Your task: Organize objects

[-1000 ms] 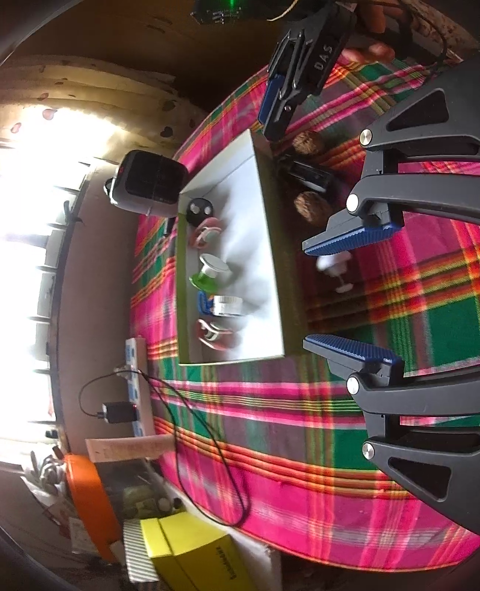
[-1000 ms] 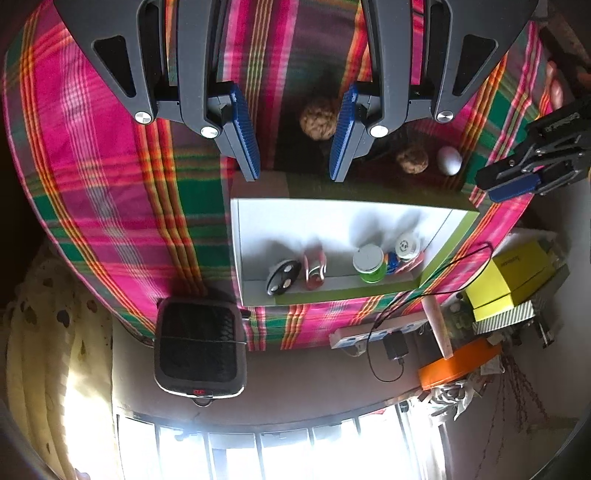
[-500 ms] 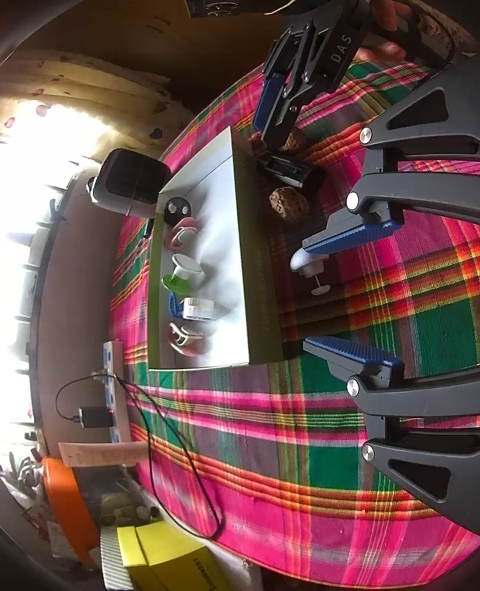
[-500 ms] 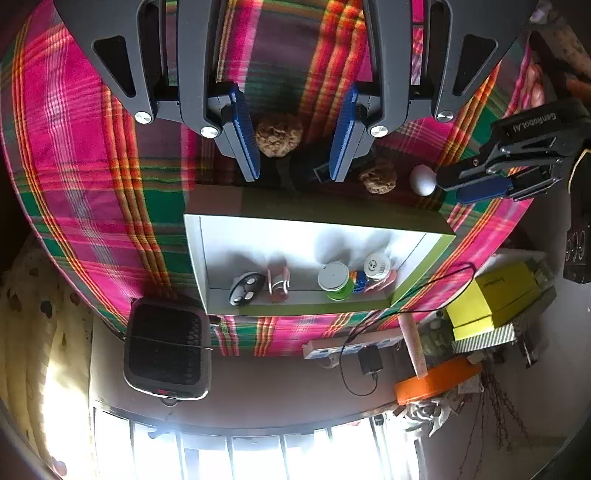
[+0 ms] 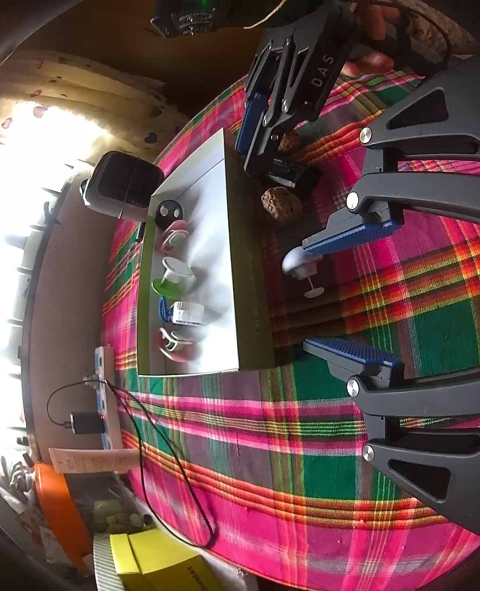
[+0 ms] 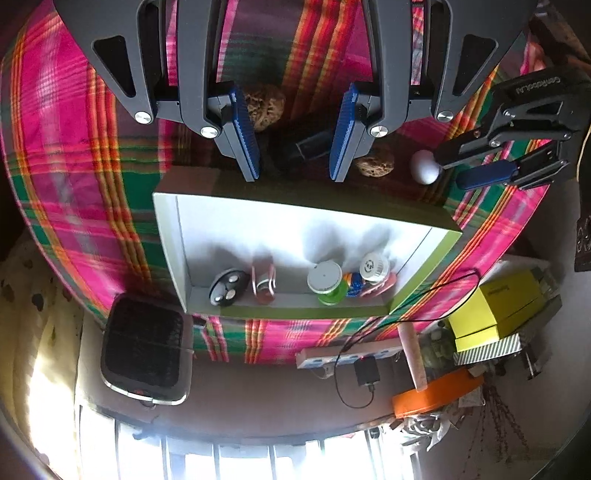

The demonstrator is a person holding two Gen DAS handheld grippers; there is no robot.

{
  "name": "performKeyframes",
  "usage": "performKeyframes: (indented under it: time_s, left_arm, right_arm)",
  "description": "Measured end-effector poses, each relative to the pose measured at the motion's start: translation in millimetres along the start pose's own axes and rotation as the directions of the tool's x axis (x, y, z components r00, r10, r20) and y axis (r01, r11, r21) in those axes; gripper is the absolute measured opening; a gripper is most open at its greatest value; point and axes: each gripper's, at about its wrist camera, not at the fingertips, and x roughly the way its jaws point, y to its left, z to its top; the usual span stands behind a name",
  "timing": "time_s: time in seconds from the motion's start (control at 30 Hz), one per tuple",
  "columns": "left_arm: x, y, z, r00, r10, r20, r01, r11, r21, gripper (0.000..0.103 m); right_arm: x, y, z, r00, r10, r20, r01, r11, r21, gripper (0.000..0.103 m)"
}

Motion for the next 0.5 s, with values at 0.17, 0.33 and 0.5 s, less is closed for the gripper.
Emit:
performKeyframes:
  time_s: [0.17, 0.33, 0.5]
  left_arm:
    - [2.3, -0.3, 0.5, 1.0, -0.007, -0.004, 0.007, 1.0, 0.005, 0.045]
    - [7.5, -0.4, 1.1, 1.0, 0.002, -0.019, -0.002, 1.0, 0.014, 0.045]
    - [7.7, -0.5, 4.8, 1.0, 0.01, -0.011, -0.01, 1.0, 0.026, 0.045]
  right_arm:
    - [4.0, -2.4, 2.3, 0.999, 0.038, -0.02, -0.038, 0.999, 0.012, 0.041]
    - [3.4, 0.3, 1.8, 0.996, 0.087, -0.034, -0.087, 0.996, -0.005, 0.041]
    - [2.2, 6.9, -0.6, 0.993, 0.113, -0.044, -0.115, 0.992, -0.041, 0.041]
